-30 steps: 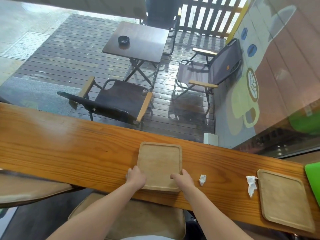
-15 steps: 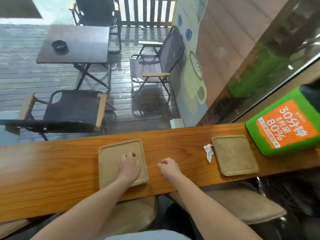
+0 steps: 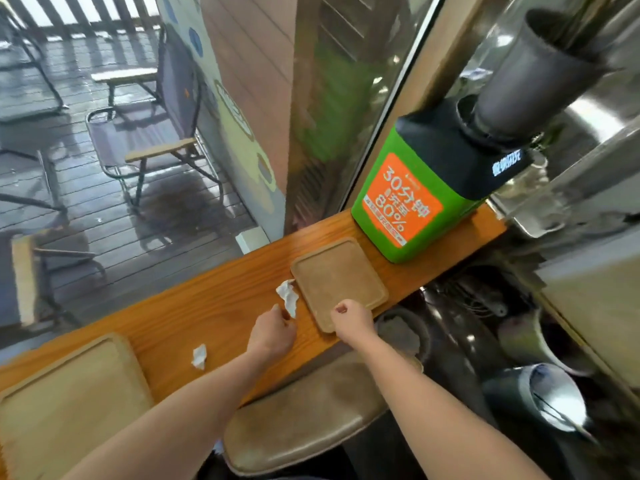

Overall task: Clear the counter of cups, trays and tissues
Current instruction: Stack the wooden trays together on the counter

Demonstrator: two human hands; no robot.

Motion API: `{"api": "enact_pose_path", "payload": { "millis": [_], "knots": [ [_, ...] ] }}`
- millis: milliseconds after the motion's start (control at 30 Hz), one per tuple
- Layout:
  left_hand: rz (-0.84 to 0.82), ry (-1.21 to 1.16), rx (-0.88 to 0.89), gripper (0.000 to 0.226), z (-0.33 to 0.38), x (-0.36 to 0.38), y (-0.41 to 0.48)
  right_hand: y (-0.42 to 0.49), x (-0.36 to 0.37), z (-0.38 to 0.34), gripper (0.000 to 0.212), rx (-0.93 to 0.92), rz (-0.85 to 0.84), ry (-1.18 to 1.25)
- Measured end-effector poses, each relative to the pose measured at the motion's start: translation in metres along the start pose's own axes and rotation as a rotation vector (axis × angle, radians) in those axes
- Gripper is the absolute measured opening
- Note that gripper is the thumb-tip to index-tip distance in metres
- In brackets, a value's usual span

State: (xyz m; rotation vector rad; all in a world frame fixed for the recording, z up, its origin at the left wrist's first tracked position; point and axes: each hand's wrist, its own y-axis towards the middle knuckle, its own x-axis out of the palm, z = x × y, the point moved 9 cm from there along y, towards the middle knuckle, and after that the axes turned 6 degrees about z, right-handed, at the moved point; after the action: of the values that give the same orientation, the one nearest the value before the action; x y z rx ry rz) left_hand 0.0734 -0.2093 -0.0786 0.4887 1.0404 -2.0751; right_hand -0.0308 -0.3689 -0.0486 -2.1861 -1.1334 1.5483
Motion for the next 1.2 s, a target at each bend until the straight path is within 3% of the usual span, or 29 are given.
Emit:
{"api": "enact_pose_path", "payload": {
  "millis": [67,233,367,600,733,967,1200],
  "knots": [
    [-0.034,0.005,-0.036,0.016,0.015,0.018,0.008,0.021,-0.017,0.013,0.015,0.011,-0.015,0.002],
    [-0.046,-0.005,-0.159,0.014,0.032,0.049,0.021,0.067,-0.042,0.036,0.049,0.024,-0.027,-0.016],
    [-0.021,-0.041,-0.253,0.008,0.035,0.065,0.028,0.091,-0.053,0.046,0.063,0.022,0.015,-0.045],
    [0.037,-0.134,-0.342,0.018,0.037,0.077,0.036,0.107,-0.034,0.067,0.086,0.051,-0.131,-0.03],
    [0.064,-0.315,-0.473,0.031,0.025,0.084,0.032,0.112,-0.034,0.076,0.088,0.094,-0.09,0.031],
    [-0.068,-0.615,-0.676,0.052,0.004,0.097,0.023,0.108,-0.038,0.102,0.073,0.274,-0.09,0.106],
    [-0.134,-0.746,-0.574,0.048,-0.004,0.079,0.015,0.081,-0.035,0.082,0.069,0.293,-0.036,0.261]
  ]
}}
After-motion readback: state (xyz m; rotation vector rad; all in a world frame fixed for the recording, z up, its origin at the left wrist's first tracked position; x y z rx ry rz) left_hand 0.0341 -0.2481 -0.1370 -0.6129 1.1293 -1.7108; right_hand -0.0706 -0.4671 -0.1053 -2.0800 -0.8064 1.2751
